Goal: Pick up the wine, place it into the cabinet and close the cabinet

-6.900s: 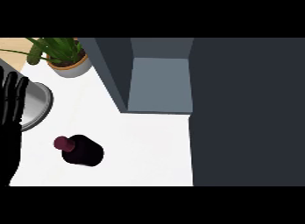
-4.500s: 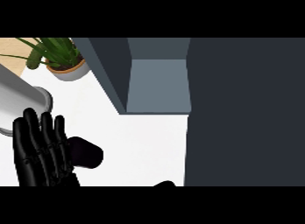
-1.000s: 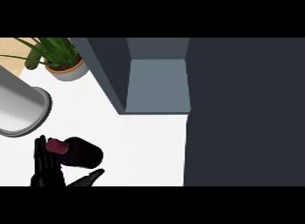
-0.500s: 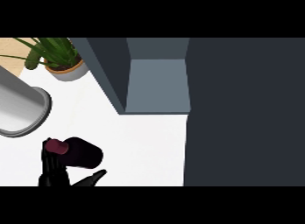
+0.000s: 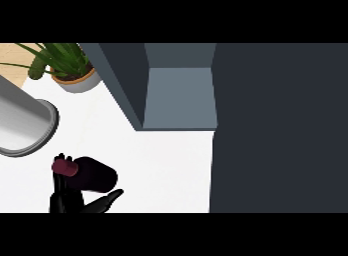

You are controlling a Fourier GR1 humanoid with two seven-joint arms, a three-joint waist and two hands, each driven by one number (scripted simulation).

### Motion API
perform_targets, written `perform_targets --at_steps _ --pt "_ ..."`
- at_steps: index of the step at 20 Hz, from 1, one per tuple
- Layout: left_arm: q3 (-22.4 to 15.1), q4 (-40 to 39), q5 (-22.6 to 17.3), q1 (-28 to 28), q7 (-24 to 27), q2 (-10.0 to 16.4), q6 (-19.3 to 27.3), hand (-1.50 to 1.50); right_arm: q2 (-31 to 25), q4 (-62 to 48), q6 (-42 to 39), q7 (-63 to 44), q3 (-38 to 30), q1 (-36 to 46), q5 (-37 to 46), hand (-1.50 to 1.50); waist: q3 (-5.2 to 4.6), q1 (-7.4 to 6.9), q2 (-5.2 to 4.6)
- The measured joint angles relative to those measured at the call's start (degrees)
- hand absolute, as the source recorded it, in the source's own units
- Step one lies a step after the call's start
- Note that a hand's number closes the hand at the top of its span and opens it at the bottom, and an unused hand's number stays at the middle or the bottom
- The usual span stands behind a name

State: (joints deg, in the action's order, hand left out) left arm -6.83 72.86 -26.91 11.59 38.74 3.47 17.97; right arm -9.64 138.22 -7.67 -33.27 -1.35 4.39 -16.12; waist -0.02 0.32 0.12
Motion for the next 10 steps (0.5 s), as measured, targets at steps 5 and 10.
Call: perform_targets --at_steps 5,10 --pt "1.4 -2.8 -1.0 -2.5 0.8 -0.5 -2.6 1.50 0.1 0.1 0.5 -0.6 0.3 0.3 0.2 -1.50 0.00 0.08 0.00" --pt "1.5 -6.9 -1.0 -4.9 2.4 -0.4 -7.4 1.50 -0.3 0.0 0.7 -1.4 0.1 1.1 0.3 -1.50 -0.01 0.13 0.00"
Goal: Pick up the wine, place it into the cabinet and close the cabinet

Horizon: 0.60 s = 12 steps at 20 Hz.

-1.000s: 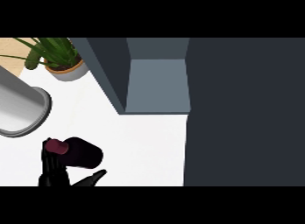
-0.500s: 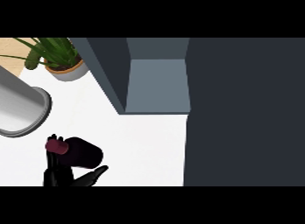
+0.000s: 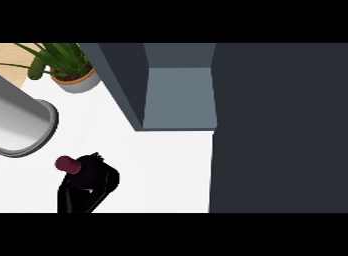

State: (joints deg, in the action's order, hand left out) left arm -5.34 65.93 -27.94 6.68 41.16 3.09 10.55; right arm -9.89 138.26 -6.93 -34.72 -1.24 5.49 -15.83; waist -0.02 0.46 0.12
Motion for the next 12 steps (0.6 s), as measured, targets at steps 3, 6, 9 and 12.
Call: perform_targets --at_steps 3,6,9,12 --pt "-1.4 1.1 1.9 0.3 -0.5 0.1 0.6 1.50 0.2 0.1 0.0 0.2 -0.1 -0.4 0.1 -1.50 0.02 -0.04 0.02" --pt "-2.4 0.0 5.0 -1.1 -0.1 0.8 2.1 1.50 0.2 -0.3 -0.4 0.7 -0.2 0.0 0.1 -1.50 0.03 -0.02 0.01" --pt "-3.0 -1.5 8.4 -2.8 1.1 0.9 4.8 1.50 0.1 -0.2 -1.0 1.2 -0.2 -0.7 0.2 -1.50 0.04 0.13 0.02" --pt "-3.1 -0.8 8.6 -2.4 0.7 3.8 1.2 1.50 0.5 -0.3 -1.6 2.4 -0.5 -1.7 0.1 -1.50 0.04 0.00 0.03"
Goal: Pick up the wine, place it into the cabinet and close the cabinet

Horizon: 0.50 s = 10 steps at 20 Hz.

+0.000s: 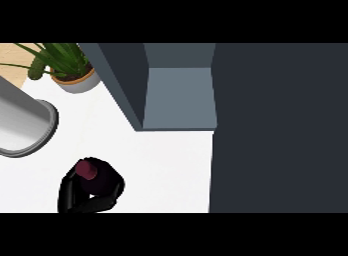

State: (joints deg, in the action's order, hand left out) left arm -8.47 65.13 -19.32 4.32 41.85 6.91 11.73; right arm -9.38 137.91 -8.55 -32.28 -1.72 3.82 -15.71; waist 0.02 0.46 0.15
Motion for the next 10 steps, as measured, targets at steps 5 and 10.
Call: perform_targets --at_steps 5,10 --pt "1.1 1.5 -1.8 0.6 -0.7 5.6 -9.0 1.50 0.1 0.0 0.5 -0.8 -0.6 0.5 -0.1 -1.50 -0.02 -0.12 0.00" --pt "1.8 7.6 -0.2 2.3 -0.4 7.1 -8.5 1.50 0.4 -0.2 0.5 -0.8 -0.2 0.7 0.0 -1.50 0.00 -0.35 0.01"
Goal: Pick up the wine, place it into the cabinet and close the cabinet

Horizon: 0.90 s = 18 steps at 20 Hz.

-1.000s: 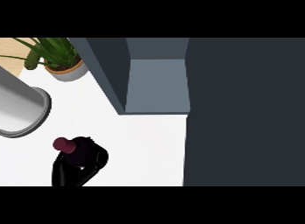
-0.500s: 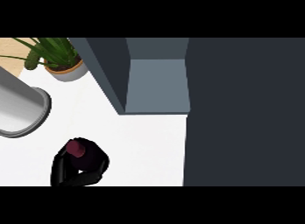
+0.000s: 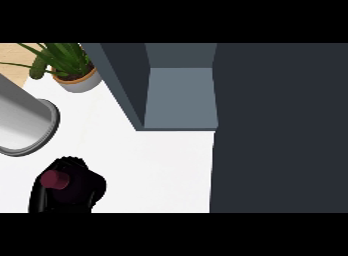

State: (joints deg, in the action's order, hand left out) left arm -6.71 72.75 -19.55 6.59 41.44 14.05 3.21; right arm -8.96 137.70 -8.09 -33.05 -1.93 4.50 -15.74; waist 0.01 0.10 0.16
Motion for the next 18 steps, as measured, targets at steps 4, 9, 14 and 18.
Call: perform_targets --at_steps 4,9,14,18 --pt "-0.2 7.8 -0.7 2.4 -2.0 0.5 -0.4 1.50 0.6 -0.2 0.0 0.4 1.2 -0.3 0.2 -1.50 0.01 -0.11 0.03" --pt "-2.6 18.0 -1.0 3.6 -8.5 -0.4 0.8 1.50 0.1 0.0 0.4 -0.8 0.5 0.6 0.2 -1.50 0.02 -0.07 0.05" --pt "-5.3 27.7 0.0 4.5 -16.8 -0.3 3.3 1.50 0.0 0.1 1.1 -2.1 1.1 1.9 0.2 -1.50 0.02 -0.04 0.04" --pt "-8.0 33.1 3.1 2.6 -23.4 -1.4 7.1 1.50 0.0 0.2 0.5 -1.7 0.0 1.1 0.1 -1.50 0.03 0.18 0.03"
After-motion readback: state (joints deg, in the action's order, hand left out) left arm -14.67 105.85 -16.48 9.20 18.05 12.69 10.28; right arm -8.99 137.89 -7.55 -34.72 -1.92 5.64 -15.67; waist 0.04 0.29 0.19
